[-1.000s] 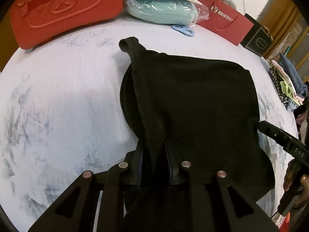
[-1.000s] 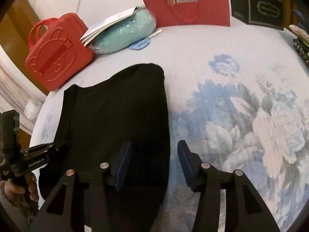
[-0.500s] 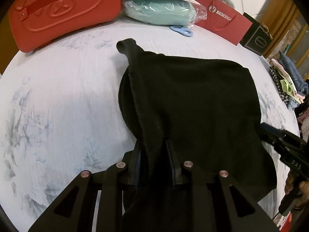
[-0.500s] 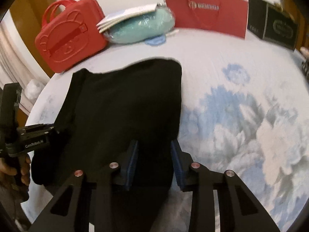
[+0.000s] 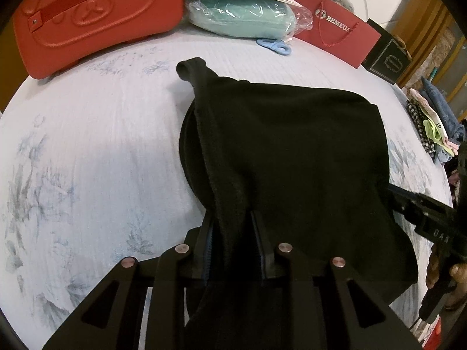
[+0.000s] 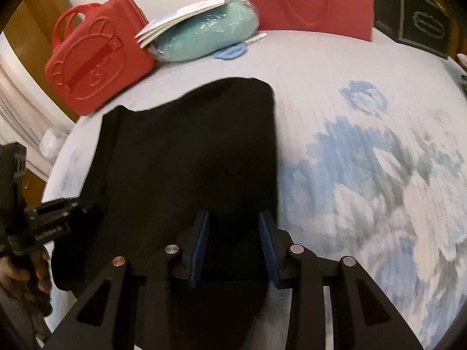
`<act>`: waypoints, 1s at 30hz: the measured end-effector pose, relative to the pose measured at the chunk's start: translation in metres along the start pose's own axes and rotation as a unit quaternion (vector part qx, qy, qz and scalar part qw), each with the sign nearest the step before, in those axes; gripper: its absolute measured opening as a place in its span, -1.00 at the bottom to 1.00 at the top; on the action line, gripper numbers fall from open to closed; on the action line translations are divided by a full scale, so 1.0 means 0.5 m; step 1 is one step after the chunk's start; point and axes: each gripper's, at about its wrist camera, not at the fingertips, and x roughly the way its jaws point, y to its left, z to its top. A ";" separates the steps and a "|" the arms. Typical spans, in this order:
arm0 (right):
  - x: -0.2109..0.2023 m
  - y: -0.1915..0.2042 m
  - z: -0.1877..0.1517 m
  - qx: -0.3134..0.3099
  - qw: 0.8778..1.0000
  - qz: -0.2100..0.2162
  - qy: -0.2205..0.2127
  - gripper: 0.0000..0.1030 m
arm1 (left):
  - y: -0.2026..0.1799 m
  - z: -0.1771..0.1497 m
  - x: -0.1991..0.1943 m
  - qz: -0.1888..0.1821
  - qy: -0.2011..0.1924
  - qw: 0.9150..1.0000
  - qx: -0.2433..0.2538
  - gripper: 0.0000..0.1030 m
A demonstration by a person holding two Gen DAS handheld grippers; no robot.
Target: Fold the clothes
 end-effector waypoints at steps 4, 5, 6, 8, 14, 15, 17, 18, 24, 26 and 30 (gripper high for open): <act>0.000 -0.006 0.001 0.009 1.000 -0.005 -0.005 -0.31 | -0.006 -0.003 0.000 0.006 -0.001 1.000 0.009 -0.24; -0.001 -0.005 0.002 0.011 1.000 -0.012 -0.007 -0.24 | -0.011 -0.004 0.001 0.011 -0.001 1.000 0.014 -0.19; -0.001 -0.005 0.003 0.013 1.000 -0.021 -0.009 -0.09 | -0.015 -0.005 0.001 0.015 -0.002 1.000 0.018 -0.17; -0.002 -0.012 -0.001 0.018 0.999 -0.042 -0.013 0.18 | -0.016 -0.006 0.001 0.015 -0.003 1.000 0.019 -0.15; -0.006 -0.019 -0.003 0.009 1.000 -0.012 -0.020 0.05 | -0.016 -0.006 0.001 0.013 -0.004 1.000 0.020 -0.10; -0.008 -0.015 -0.002 0.004 1.000 -0.008 -0.023 0.04 | -0.016 -0.006 0.001 0.013 -0.004 1.000 0.021 -0.09; -0.002 -0.007 0.001 -0.006 1.000 0.000 -0.019 -0.02 | -0.017 -0.005 0.001 0.013 -0.004 1.000 0.022 -0.08; 0.002 -0.006 0.003 -0.006 1.000 0.001 -0.016 -0.03 | -0.016 -0.005 0.001 0.013 -0.003 1.000 0.022 -0.08; 0.021 -0.014 0.013 -0.004 1.000 0.002 -0.016 -0.04 | -0.013 -0.002 0.000 0.009 -0.003 1.000 0.024 -0.06; 0.023 -0.002 0.012 -0.010 1.000 0.005 -0.007 -0.31 | -0.013 -0.002 0.000 0.010 -0.003 1.000 0.026 -0.06; 0.015 0.032 -0.007 -0.018 0.999 0.048 0.014 -0.48 | -0.005 0.000 -0.005 0.016 0.004 1.000 0.023 -0.35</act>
